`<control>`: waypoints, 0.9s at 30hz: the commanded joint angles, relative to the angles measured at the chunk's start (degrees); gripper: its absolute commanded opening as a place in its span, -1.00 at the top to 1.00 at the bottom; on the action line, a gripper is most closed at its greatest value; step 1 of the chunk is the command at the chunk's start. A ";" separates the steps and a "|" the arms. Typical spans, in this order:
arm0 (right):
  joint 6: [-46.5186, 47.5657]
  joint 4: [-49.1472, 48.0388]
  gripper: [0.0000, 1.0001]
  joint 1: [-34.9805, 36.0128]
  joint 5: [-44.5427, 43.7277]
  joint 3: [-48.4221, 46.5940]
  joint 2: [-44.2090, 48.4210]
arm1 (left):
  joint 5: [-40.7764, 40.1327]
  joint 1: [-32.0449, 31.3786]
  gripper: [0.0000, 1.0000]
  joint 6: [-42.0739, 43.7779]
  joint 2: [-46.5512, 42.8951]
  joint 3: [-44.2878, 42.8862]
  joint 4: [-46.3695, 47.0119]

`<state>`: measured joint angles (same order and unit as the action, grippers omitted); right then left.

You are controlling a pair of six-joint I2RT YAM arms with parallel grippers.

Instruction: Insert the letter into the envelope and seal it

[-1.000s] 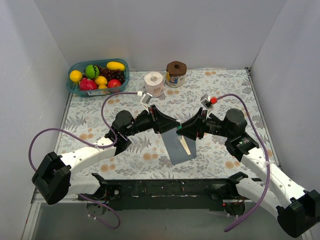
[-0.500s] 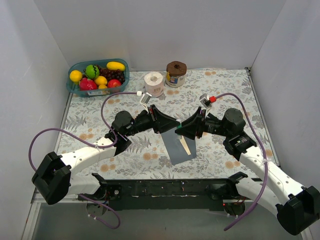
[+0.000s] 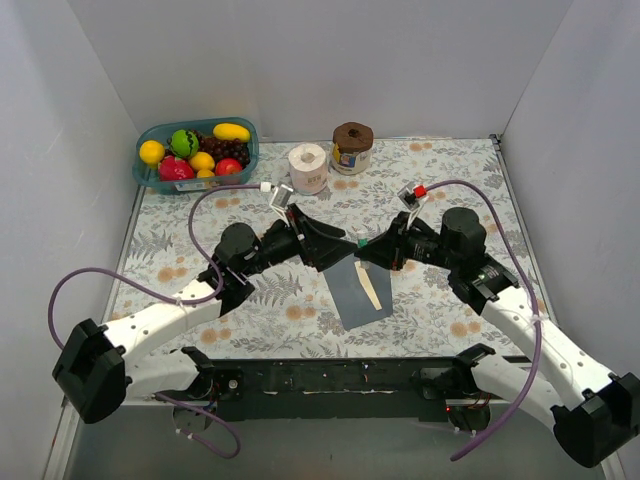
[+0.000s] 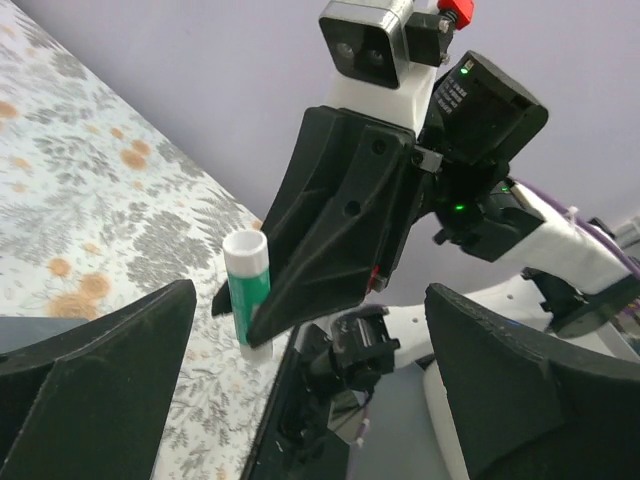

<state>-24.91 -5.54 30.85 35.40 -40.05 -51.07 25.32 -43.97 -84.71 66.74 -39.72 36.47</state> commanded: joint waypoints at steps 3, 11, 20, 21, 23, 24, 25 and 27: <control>10.66 29.06 0.97 -1.58 -21.30 -16.61 -9.53 | -11.95 0.98 -0.96 13.31 -8.11 -1.24 -15.80; 14.10 44.40 0.97 -2.99 -34.86 -21.57 -25.30 | -14.77 0.99 -0.96 25.29 -1.54 7.29 -17.49; 14.45 40.96 0.97 -6.06 -41.46 -17.08 -30.31 | -13.64 0.81 -0.96 25.38 9.54 12.03 -9.41; 14.45 40.61 0.97 -6.33 -41.64 -16.73 -31.10 | -13.37 0.81 -0.96 25.64 11.20 11.87 -9.05; 14.45 39.48 0.97 -6.59 -41.81 -15.85 -31.81 | -12.84 0.81 -0.96 26.17 13.41 11.25 -9.13; 14.71 39.03 0.97 -6.85 -41.12 -15.50 -32.60 | -13.01 0.72 -0.96 26.35 15.68 10.73 -9.48; 14.80 38.51 0.97 -6.94 -40.85 -15.15 -33.13 | -12.84 0.72 -0.96 26.52 16.48 10.63 -9.49; 15.15 37.45 0.97 -6.94 -40.23 -14.97 -34.61 | -13.10 0.29 -0.96 27.13 17.72 10.89 -9.05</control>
<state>-11.05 35.14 24.10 -4.78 -55.96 -83.35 11.90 -43.24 -59.70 82.32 -27.97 25.21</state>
